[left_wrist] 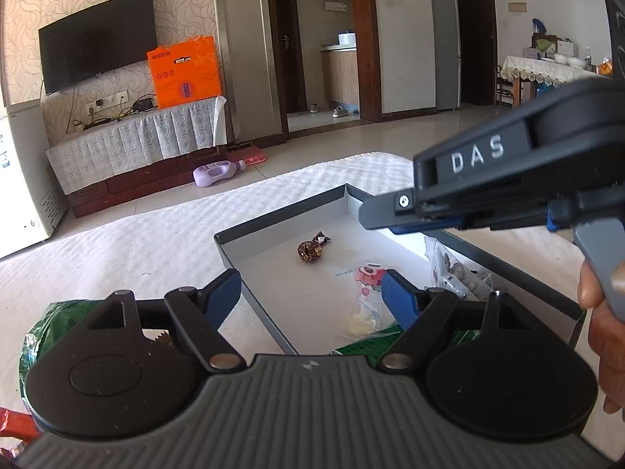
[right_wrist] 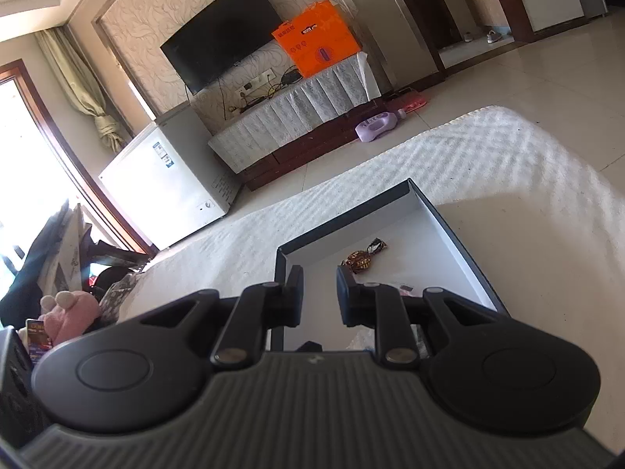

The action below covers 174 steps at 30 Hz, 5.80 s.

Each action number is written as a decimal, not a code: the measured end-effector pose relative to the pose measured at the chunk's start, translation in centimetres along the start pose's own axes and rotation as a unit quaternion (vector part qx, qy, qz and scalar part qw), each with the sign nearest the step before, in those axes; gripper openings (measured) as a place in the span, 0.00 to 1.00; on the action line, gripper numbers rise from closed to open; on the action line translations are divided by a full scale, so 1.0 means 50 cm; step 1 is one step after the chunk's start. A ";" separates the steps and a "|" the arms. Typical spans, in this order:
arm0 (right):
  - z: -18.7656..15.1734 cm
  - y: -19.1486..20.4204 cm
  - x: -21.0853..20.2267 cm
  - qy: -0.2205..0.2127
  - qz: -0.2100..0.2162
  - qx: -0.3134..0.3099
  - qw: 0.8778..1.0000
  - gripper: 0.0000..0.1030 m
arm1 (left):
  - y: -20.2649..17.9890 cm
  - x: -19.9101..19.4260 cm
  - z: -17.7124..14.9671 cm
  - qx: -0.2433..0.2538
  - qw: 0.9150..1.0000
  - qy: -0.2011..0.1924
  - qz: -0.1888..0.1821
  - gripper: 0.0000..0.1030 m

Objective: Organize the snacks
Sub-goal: 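Lower the pink candy into the box and open the right gripper, then move both tools back toward the remaining snack pile, then grasp the clear-wrapped yellow pastry with the right gripper, then grasp the orange HIGI snack packet with the left gripper while the right holds the pastry, then carry the orange packet and the pastry over the grey box with both grippers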

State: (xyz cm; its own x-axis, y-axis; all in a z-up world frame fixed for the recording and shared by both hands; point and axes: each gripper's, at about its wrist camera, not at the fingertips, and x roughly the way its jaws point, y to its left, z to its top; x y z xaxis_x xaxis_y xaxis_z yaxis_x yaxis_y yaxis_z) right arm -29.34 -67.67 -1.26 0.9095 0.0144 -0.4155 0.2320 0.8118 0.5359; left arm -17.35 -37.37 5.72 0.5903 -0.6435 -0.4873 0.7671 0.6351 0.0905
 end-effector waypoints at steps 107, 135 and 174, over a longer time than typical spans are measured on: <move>-0.160 0.254 -0.010 0.113 0.072 -0.186 0.973 0.46 | 0.359 -0.131 -0.206 -0.089 0.970 0.135 0.182 0.73; -0.153 0.234 -0.021 0.115 0.073 -0.174 0.975 0.46 | 0.368 -0.180 -0.235 -0.090 0.971 0.141 0.169 0.82; -0.140 0.228 -0.049 0.095 0.080 -0.167 0.978 0.46 | 0.315 -0.267 -0.194 -0.125 0.970 0.100 0.185 0.47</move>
State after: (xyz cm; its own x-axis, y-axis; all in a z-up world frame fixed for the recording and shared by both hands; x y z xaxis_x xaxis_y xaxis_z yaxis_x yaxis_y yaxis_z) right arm -31.34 -54.38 0.72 0.8373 0.2387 -0.4918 -0.0623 0.9355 0.3479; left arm -15.56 -14.62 5.20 0.7337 -0.2723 -0.6225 0.4126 0.9065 0.0899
